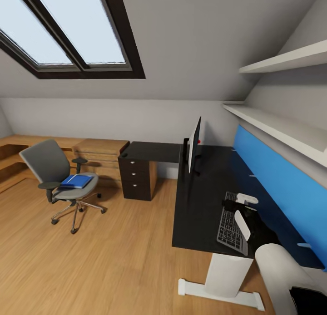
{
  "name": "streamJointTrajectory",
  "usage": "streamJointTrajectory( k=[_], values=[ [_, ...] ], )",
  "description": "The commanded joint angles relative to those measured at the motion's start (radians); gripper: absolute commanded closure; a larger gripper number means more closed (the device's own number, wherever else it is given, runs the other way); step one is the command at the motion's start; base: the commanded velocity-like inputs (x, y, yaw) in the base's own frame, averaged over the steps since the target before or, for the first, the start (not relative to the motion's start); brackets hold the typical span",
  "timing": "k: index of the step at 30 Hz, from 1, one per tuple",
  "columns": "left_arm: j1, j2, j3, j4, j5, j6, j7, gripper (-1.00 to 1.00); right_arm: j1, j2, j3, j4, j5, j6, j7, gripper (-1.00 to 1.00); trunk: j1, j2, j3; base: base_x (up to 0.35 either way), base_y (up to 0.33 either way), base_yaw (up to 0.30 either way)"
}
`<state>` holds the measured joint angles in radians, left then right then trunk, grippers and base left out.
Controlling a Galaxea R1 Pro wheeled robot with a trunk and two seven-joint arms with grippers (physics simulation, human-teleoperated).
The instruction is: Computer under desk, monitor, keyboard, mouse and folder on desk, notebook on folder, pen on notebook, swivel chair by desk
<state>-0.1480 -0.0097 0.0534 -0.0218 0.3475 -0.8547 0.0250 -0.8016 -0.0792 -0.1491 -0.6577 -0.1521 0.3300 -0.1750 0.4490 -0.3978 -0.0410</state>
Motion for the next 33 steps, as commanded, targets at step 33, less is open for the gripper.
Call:
streamJointTrajectory(
  k=[33],
  values=[
    [-0.001, -0.002, 0.003, 0.0, -0.006, -0.004, 0.001, -1.0, -0.001, -0.008, -0.14, 0.003, -0.012, 0.003, 0.003, -1.0, 0.001, -0.002, -0.002, 0.048, -0.126, 0.0]
  ],
)
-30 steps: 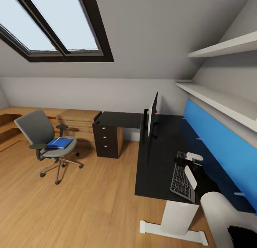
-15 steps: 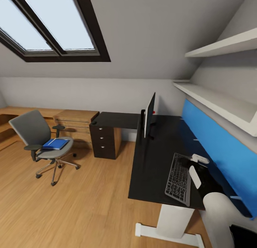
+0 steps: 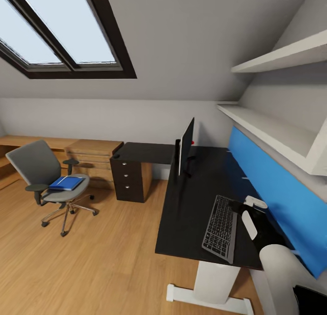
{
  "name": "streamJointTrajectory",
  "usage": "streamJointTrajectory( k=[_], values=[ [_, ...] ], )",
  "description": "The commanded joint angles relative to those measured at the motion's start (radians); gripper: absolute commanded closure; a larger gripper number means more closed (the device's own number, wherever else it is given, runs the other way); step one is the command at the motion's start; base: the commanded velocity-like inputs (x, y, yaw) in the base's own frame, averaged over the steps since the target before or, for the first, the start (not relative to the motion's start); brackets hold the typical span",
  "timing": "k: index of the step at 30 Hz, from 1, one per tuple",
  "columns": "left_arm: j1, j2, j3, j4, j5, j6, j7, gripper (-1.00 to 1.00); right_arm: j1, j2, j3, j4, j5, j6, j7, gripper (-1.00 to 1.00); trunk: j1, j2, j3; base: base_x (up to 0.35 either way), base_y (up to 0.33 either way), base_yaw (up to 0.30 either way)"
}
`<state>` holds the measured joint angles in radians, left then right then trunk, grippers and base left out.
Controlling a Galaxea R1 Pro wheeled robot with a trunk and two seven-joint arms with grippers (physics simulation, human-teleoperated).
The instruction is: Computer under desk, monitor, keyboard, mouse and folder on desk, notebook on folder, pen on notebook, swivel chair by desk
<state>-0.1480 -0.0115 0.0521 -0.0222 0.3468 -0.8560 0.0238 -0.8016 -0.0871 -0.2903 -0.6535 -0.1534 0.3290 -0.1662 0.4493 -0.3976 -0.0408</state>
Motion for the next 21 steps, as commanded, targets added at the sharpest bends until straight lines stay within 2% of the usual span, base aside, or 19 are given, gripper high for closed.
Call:
streamJointTrajectory(
  k=[1, 8, 14, 18, 21],
  values=[
    [-0.001, 0.0, 0.005, 0.0, -0.006, -0.003, 0.002, -1.0, -0.001, 0.0, 0.001, -0.002, -0.011, 0.004, -0.006, -1.0, 0.001, -0.002, -0.002, 0.015, -0.102, 0.0],
    [-0.001, 0.0, 0.006, -0.004, -0.004, -0.008, 0.004, -1.0, -0.001, -0.001, 0.0, 0.009, -0.011, 0.004, -0.005, -1.0, 0.001, -0.002, -0.002, 0.006, -0.039, 0.0],
    [-0.001, -0.013, 0.008, -0.012, -0.003, -0.007, 0.005, -1.0, -0.001, -0.006, -0.003, 0.053, -0.013, 0.003, -0.004, -1.0, 0.001, -0.002, -0.002, 0.001, -0.006, 0.0],
    [-0.001, -0.02, 0.007, -0.013, -0.003, -0.005, 0.007, -1.0, -0.001, -0.013, -0.003, 0.063, -0.017, 0.002, 0.01, -1.0, 0.016, -0.03, -0.015, 0.0, -0.001, 0.0],
    [-0.001, -0.021, 0.007, -0.013, -0.003, -0.005, 0.009, -1.0, -0.001, -0.015, -0.004, 0.066, -0.019, 0.001, 0.058, -1.0, 0.028, -0.051, -0.024, 0.0, 0.0, 0.0]
  ],
)
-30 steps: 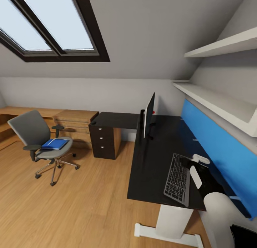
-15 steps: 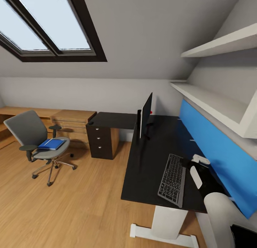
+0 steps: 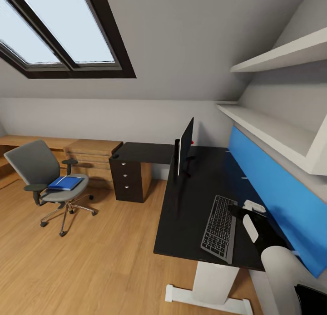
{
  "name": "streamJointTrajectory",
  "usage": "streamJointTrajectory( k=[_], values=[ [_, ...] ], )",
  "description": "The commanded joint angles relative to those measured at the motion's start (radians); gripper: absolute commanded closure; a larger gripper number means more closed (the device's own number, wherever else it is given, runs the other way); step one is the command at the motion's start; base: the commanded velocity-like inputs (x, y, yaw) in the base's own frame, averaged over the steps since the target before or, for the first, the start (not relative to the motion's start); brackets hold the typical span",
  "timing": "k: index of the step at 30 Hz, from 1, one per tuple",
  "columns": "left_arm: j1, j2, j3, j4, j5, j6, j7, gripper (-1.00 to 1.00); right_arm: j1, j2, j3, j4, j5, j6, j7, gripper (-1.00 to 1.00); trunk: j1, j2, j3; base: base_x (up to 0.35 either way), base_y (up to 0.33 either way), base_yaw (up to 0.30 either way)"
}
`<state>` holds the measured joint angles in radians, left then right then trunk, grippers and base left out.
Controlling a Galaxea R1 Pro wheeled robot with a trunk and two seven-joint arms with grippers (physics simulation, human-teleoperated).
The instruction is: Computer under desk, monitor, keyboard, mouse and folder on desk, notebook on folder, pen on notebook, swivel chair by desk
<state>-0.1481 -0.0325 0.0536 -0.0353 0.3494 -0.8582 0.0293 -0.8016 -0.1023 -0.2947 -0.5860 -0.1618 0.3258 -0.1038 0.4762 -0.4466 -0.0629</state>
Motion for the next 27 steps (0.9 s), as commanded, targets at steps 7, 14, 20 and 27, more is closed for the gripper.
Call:
streamJointTrajectory(
  k=[7, 14, 20, 27],
  values=[
    [-0.001, -0.001, 0.005, -0.001, -0.006, -0.002, 0.005, -1.0, -0.001, -0.007, -0.006, 0.002, -0.013, 0.006, 0.066, -1.0, 0.027, -0.051, -0.024, 0.0, 0.0, 0.0],
    [-0.001, 0.004, 0.007, -0.009, -0.001, -0.001, 0.012, -1.0, -0.001, -0.009, -0.01, 0.003, -0.013, 0.007, 0.076, -1.0, 0.054, -0.1, -0.046, 0.0, 0.0, 0.0],
    [-0.001, 0.048, 0.011, -0.092, 0.011, 0.014, 0.013, -1.0, -0.001, -0.011, -0.012, 0.003, -0.013, 0.007, 0.077, -1.0, 0.077, -0.142, -0.065, 0.0, 0.0, 0.0],
    [-0.001, 0.068, 0.012, -0.254, 0.011, 0.259, 0.021, -1.0, -0.001, -0.015, -0.012, 0.002, -0.013, 0.007, 0.078, -1.0, 0.104, -0.191, -0.087, 0.0, 0.0, 0.0]
  ],
)
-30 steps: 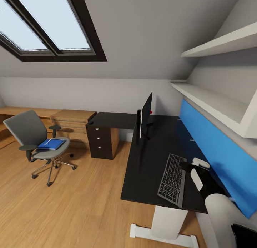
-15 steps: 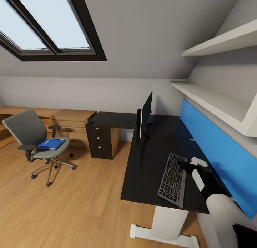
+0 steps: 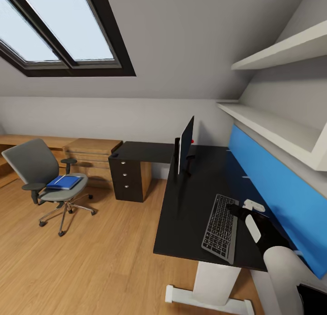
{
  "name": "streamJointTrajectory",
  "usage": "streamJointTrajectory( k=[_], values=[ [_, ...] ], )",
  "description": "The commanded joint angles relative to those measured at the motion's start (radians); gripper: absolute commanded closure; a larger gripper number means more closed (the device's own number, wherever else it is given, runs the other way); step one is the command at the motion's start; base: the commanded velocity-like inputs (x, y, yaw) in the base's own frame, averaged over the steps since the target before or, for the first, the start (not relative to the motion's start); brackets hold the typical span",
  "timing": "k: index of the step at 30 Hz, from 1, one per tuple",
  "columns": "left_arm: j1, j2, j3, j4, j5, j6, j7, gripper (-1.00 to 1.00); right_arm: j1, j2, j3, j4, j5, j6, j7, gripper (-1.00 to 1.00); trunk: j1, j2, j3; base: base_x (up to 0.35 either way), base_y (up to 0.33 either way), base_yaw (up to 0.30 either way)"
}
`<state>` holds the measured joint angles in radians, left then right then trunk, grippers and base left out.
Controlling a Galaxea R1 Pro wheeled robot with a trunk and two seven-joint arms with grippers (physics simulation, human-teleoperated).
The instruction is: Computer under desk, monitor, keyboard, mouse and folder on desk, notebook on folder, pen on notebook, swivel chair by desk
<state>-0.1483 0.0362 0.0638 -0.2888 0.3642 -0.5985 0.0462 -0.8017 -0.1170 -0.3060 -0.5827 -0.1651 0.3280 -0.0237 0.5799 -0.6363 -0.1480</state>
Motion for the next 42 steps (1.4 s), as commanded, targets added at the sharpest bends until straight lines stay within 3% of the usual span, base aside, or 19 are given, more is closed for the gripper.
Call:
streamJointTrajectory(
  k=[1, 8, 19, 24, 31, 42],
  values=[
    [-0.001, 0.0, 0.002, -0.031, -0.004, 0.051, 0.009, -1.0, -0.001, 0.0, -0.001, -0.002, -0.01, 0.005, -0.002, -1.0, 0.004, -0.009, -0.005, 0.0, 0.0, 0.0],
    [0.0, -0.002, 0.0, -0.259, -0.003, 0.397, 0.055, -1.0, -0.001, -0.003, -0.001, -0.002, -0.01, 0.005, -0.002, -1.0, 0.031, -0.058, -0.027, 0.0, 0.0, 0.0],
    [0.0, -0.041, -0.004, -0.525, -0.005, 0.636, 0.066, -1.0, -0.001, -0.008, -0.002, -0.002, -0.011, 0.005, 0.001, -1.0, 0.073, -0.135, -0.061, 0.0, 0.0, 0.0],
    [-0.001, -0.047, -0.003, -0.568, -0.005, 0.684, 0.068, -1.0, -0.001, -0.008, -0.002, -0.001, -0.011, 0.004, 0.001, -1.0, 0.092, -0.17, -0.077, 0.0, 0.0, 0.0],
    [-0.001, -0.047, 0.0, -0.581, -0.004, 0.701, 0.067, -1.0, -0.001, -0.008, -0.002, 0.001, -0.011, 0.004, 0.003, -1.0, 0.119, -0.219, -0.099, 0.0, 0.0, 0.0],
    [-0.001, -0.045, 0.002, -0.515, -0.004, 0.703, 0.066, -1.0, 0.001, -0.013, -0.004, 0.007, -0.011, 0.004, 0.004, -1.0, 0.161, -0.296, -0.133, 0.0, 0.0, 0.0]
  ],
)
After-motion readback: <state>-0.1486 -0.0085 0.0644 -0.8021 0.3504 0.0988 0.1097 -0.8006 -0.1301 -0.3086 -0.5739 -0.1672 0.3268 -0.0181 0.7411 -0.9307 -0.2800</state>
